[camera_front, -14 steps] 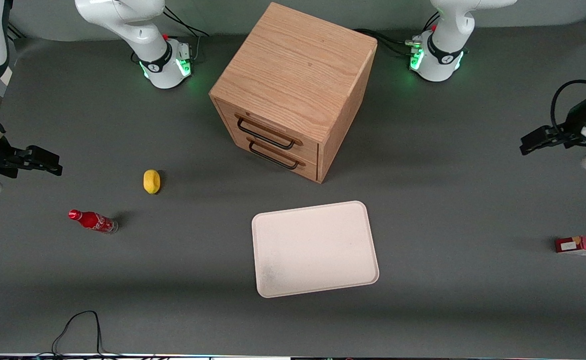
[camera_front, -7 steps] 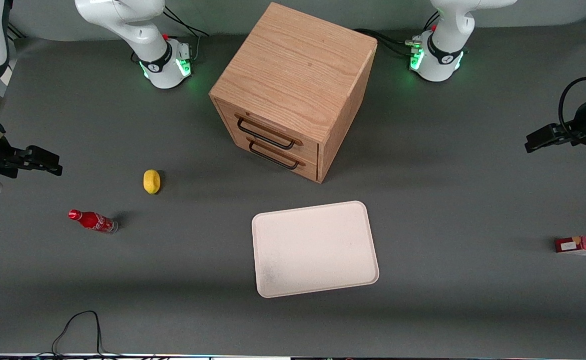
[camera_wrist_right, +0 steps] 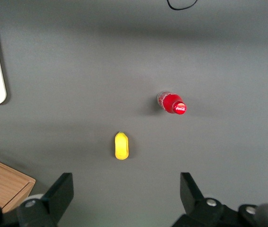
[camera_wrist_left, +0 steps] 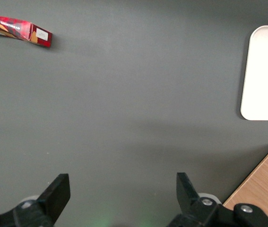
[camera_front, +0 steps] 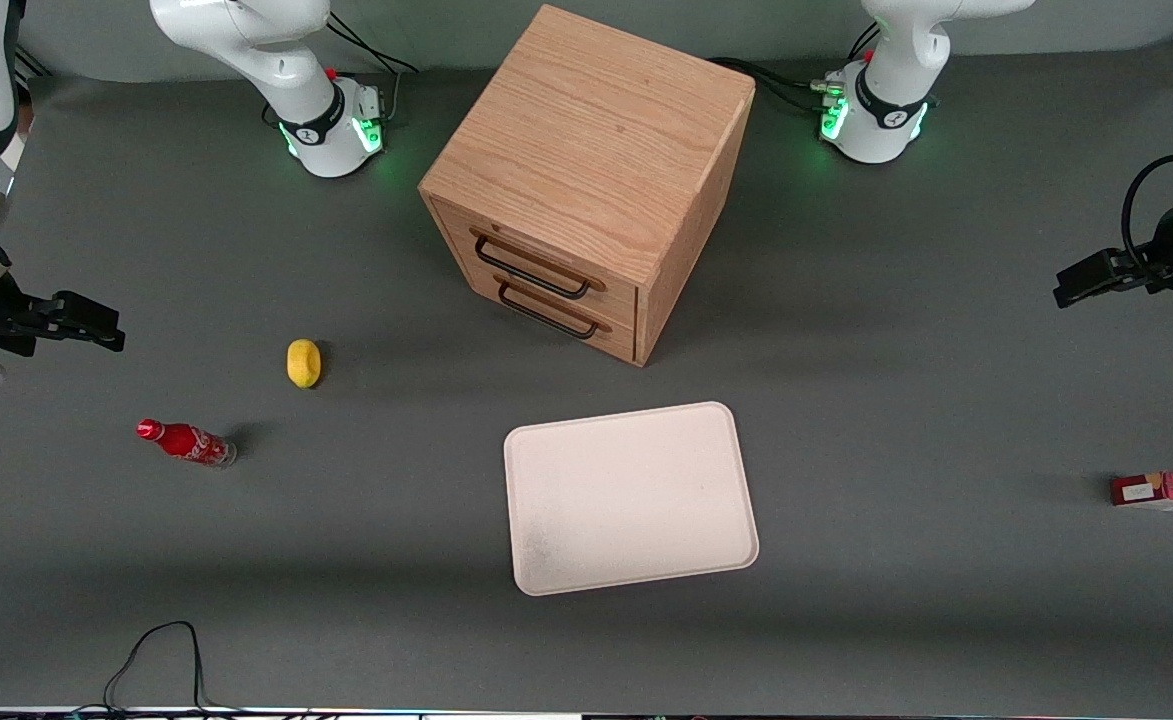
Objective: Place red cookie box on tray
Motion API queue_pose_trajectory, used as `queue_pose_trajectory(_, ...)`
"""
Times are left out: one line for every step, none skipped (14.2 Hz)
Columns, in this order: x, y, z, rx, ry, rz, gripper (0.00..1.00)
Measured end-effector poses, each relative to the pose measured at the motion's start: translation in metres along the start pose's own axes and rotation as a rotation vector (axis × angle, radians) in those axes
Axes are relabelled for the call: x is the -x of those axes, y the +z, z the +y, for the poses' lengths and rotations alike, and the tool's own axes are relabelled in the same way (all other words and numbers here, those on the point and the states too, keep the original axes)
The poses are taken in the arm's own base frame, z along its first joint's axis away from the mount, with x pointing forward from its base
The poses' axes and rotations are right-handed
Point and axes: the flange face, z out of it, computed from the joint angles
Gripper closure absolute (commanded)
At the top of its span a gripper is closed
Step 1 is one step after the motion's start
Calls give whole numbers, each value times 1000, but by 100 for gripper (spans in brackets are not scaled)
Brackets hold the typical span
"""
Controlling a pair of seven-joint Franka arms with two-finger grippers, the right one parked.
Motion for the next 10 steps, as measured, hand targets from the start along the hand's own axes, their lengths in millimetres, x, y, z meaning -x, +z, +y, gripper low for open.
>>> queue_pose_trajectory(0, -3, 1, 1, 2, 6, 0)
queue_pose_trajectory(1, -6, 2, 1, 4, 8, 0)
queue_pose_trajectory(1, -7, 3, 1, 6, 9, 0)
queue_pose_trajectory(1, -9, 3, 1, 6, 11, 0)
queue_pose_trajectory(1, -10, 3, 2, 6, 13, 0)
queue_pose_trajectory(1, -11, 3, 2, 6, 14, 0)
queue_pose_trajectory(1, -11, 4, 2, 7, 14, 0)
queue_pose_trajectory(1, -11, 5, 2, 9, 14, 0)
queue_pose_trajectory(1, -11, 5, 2, 9, 14, 0)
queue_pose_trajectory(1, -11, 4, 1, 7, 14, 0)
